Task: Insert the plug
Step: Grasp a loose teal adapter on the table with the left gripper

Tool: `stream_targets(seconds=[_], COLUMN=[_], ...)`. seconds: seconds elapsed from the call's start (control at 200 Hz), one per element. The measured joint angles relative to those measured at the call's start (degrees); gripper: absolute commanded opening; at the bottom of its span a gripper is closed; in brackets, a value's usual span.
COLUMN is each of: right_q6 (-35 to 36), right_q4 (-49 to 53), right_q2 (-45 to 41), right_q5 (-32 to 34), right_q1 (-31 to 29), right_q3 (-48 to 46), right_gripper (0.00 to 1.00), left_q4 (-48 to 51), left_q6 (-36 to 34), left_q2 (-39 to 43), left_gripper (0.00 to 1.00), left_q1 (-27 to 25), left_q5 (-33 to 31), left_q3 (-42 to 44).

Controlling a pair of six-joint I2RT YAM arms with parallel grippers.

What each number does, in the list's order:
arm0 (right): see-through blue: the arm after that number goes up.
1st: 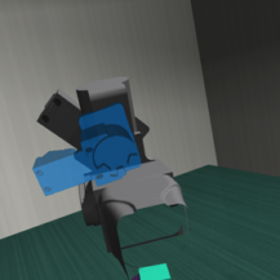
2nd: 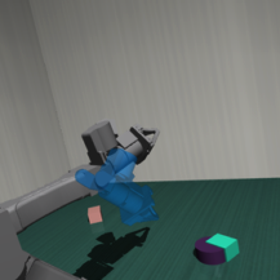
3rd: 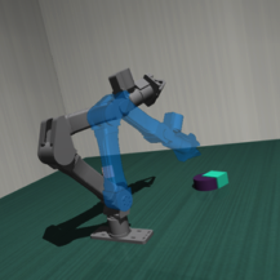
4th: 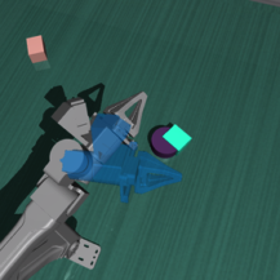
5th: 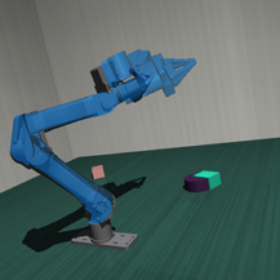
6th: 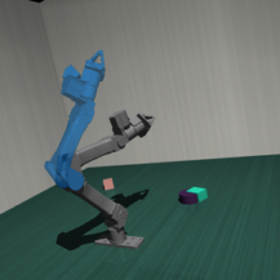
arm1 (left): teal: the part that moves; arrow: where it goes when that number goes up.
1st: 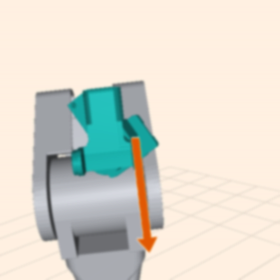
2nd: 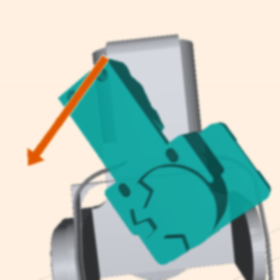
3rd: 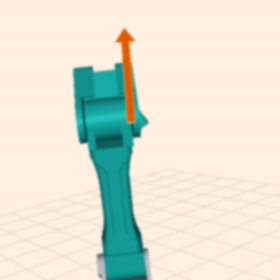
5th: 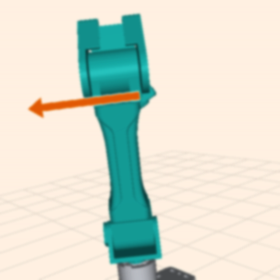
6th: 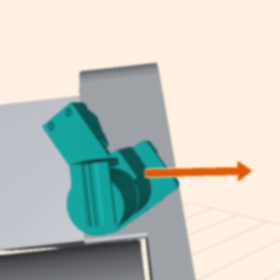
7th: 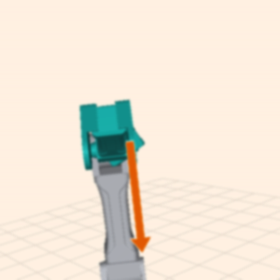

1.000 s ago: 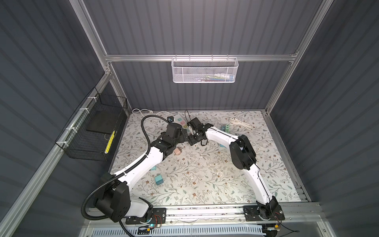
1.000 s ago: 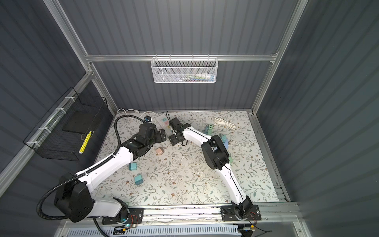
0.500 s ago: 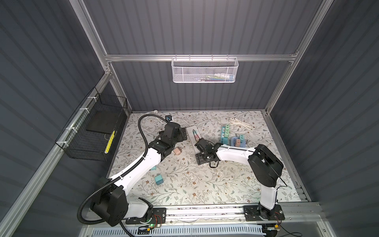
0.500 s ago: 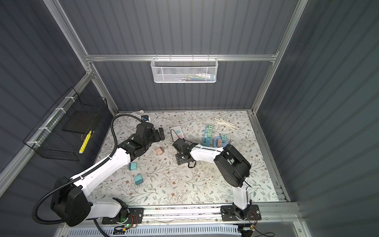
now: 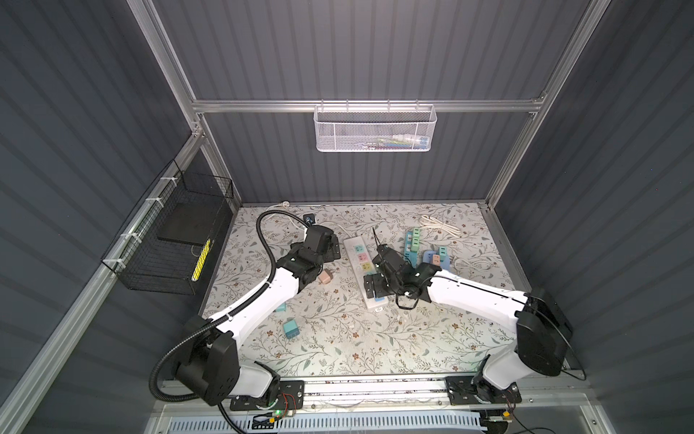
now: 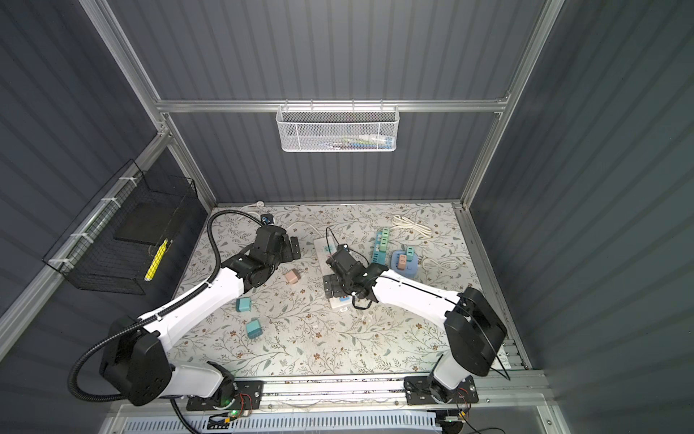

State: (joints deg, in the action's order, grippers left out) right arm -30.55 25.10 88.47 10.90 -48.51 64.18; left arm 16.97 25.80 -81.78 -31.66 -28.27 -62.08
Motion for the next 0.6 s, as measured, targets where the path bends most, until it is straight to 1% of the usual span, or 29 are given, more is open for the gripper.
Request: stream_targets(seconds=[0.08, 0.135, 0.24, 0.295, 0.36, 0.445, 0.525, 0.6], right_q6=[1.9, 2.6, 2.5, 2.5, 2.4, 2.1, 1.5, 1.3], right_q4=[-0.5, -1.2, -0.8, -1.6, -2.6, -3.4, -4.3, -5.4], right_q2=[-3.3, -5.6, -8.8, -11.5, -15.4, -19.7, -20.6, -20.0], right_q5=[2.1, 4.9, 8.8, 9.2, 8.6, 7.0, 5.1, 3.0], right_q1=[1.6, 3.1, 6.8, 9.0, 11.8, 14.9, 16.0, 16.0], right_q3=[-0.3, -1.2, -2.7, -5.3, -9.7, -14.9, -16.7, -16.9], right_gripper=[0.99, 0.99, 0.99, 0.99, 0.92, 0.83, 0.77, 0.71], left_q4=[2.5, 4.3, 7.4, 9.2, 12.2, 17.8, 23.5, 28.4], left_q6=[0.5, 1.2, 3.5, 5.6, 8.7, 13.0, 16.8, 19.3], left_q2=[-2.3, -2.8, -2.1, -0.4, 3.1, 7.8, 10.9, 11.7], left_gripper=[1.00, 0.97, 0.91, 0.89, 0.86, 0.84, 0.84, 0.84], left_q1=[0.6, 1.2, 1.7, 1.8, 1.8, 1.8, 1.8, 1.8], left_q5=[0.2, 0.8, 1.2, 0.9, 0.2, -0.9, -1.7, -1.7], left_q3=[-1.1, -1.1, -0.7, 0.7, 3.2, 5.5, 6.2, 6.2])
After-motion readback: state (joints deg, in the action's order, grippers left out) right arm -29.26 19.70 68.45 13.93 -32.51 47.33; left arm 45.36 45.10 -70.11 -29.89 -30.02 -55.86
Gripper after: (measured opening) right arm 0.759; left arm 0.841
